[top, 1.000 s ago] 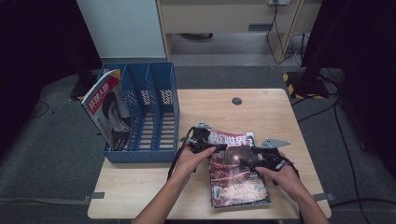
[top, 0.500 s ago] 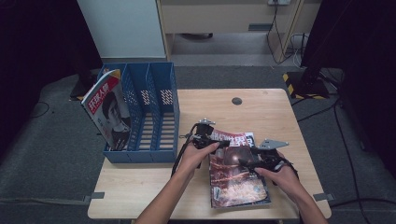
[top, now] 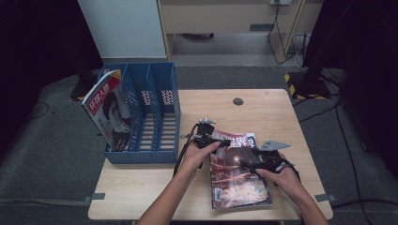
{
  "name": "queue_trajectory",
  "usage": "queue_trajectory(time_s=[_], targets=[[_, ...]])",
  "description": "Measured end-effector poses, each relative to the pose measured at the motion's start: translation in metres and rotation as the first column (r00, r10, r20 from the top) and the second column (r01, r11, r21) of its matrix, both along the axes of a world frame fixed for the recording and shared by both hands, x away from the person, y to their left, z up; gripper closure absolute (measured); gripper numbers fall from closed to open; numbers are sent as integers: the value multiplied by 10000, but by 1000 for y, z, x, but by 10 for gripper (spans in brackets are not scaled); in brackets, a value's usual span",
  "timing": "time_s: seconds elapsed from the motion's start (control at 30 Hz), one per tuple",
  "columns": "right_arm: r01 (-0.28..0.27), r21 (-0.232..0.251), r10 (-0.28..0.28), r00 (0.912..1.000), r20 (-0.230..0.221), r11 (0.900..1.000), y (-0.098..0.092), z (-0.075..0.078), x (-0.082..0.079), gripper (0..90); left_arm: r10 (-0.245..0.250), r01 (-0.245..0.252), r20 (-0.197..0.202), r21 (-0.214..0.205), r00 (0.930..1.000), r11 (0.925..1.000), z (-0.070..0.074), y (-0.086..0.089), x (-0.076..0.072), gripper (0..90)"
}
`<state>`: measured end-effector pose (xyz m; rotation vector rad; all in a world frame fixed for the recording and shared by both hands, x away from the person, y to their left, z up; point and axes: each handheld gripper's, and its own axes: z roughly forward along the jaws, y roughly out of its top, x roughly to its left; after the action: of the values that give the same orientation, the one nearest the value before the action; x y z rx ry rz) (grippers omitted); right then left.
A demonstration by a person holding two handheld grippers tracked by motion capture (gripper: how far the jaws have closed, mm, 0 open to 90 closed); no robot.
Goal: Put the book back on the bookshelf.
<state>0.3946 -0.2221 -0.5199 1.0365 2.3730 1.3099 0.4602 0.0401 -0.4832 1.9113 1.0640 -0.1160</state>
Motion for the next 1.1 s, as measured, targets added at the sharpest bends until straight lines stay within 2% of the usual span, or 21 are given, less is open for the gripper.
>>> queue_trajectory(time_s=[0.03, 0.07, 0.13, 0.27, 0.33, 0.6, 0.67, 0.73, 0.8, 0.97, 1.1], targets=[[0, 0, 0, 10000, 0, 10000, 0, 0, 0, 220, 44, -44, 52, -40, 10000, 10000, 1, 0, 0, 564], [9, 11, -9, 10000, 19, 10000, 0, 0, 0, 220, 139, -137, 126, -112, 9998, 9998, 3, 1, -1, 615], [22, 38, -22, 10000, 5, 10000, 0, 0, 0, 219, 185, -182, 183, -143, 9997, 9997, 4, 0, -2, 639], [84, 171, -84, 10000, -35, 9998, 0, -1, -1, 205, 267, -260, 313, -237, 9992, 9994, 9, 1, -3, 744], [77, 140, -76, 10000, -22, 9999, -1, -1, -2, 205, 362, -346, 374, -420, 9986, 9985, 12, 2, -4, 760], [324, 468, -325, 9995, 22, 9984, -11, 6, -5, 216, 198, -156, 863, -492, 9961, 9987, 25, 1, -11, 789], [518, 708, -528, 9985, 116, 9961, -18, 9, -6, 225, 107, -52, 1082, -507, 9941, 9987, 31, 1, -13, 792], [963, 904, -981, 9950, 164, 9912, -31, 12, -7, 238, 90, -25, 1289, -509, 9916, 9987, 38, 1, -15, 799], [1231, 842, -1250, 9920, 179, 9888, -38, 10, -6, 242, 112, -25, 1478, -594, 9890, 9982, 47, 3, -17, 805], [1620, 499, -1626, 9867, 78, 9855, -43, 6, -5, 257, 66, 64, 1654, -778, 9862, 9969, 57, 5, -16, 816], [1689, 400, -1693, 9856, 59, 9848, -44, 5, -4, 263, 44, 102, 1600, -901, 9871, 9959, 59, 6, -15, 821]])
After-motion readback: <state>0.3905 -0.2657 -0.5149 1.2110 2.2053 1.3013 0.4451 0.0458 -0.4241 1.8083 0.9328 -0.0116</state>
